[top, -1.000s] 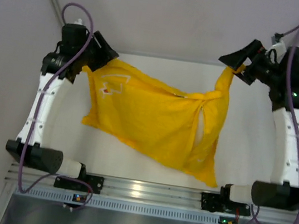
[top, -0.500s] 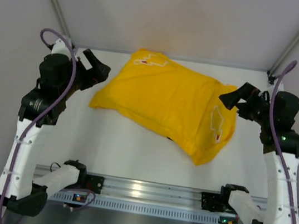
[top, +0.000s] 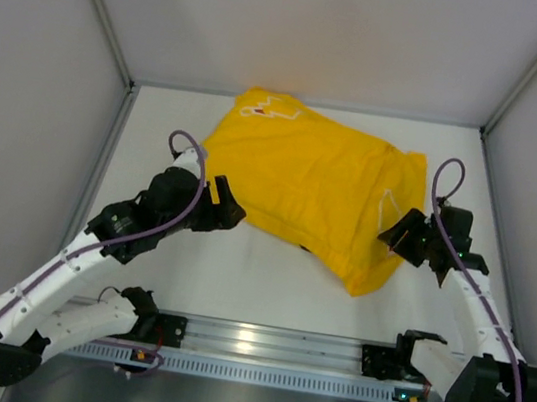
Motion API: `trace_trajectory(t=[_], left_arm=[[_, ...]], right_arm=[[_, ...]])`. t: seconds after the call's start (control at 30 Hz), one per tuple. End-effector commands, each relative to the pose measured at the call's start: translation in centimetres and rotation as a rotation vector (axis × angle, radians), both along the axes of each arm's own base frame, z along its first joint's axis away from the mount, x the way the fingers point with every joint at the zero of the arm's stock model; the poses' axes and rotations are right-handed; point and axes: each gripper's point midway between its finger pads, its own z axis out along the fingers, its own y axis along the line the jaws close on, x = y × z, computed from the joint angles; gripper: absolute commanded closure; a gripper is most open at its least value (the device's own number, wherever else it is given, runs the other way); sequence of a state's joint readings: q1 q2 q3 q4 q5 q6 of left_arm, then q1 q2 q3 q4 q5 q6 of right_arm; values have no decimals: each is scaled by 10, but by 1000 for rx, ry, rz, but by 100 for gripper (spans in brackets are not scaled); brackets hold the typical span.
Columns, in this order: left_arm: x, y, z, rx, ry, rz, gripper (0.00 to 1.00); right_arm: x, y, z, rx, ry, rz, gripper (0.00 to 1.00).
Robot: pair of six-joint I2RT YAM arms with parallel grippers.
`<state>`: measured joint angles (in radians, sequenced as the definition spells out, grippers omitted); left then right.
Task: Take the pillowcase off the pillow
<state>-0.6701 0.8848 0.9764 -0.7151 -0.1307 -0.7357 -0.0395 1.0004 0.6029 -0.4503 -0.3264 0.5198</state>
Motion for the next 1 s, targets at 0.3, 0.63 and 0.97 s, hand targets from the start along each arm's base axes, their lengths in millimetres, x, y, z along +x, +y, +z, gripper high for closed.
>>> trace_trajectory(t=[0.3, 0.63, 0.97], left_arm=[[-6, 1, 15, -130, -80, 55, 22], [-9, 4, 34, -148, -126, 43, 24], [2, -5, 4, -80, -41, 52, 24]], right_arm=[[13, 85, -42, -95, -39, 256, 49], [-106, 278, 32, 38, -216, 754, 42], [-36, 119, 92, -98, -377, 320, 24]])
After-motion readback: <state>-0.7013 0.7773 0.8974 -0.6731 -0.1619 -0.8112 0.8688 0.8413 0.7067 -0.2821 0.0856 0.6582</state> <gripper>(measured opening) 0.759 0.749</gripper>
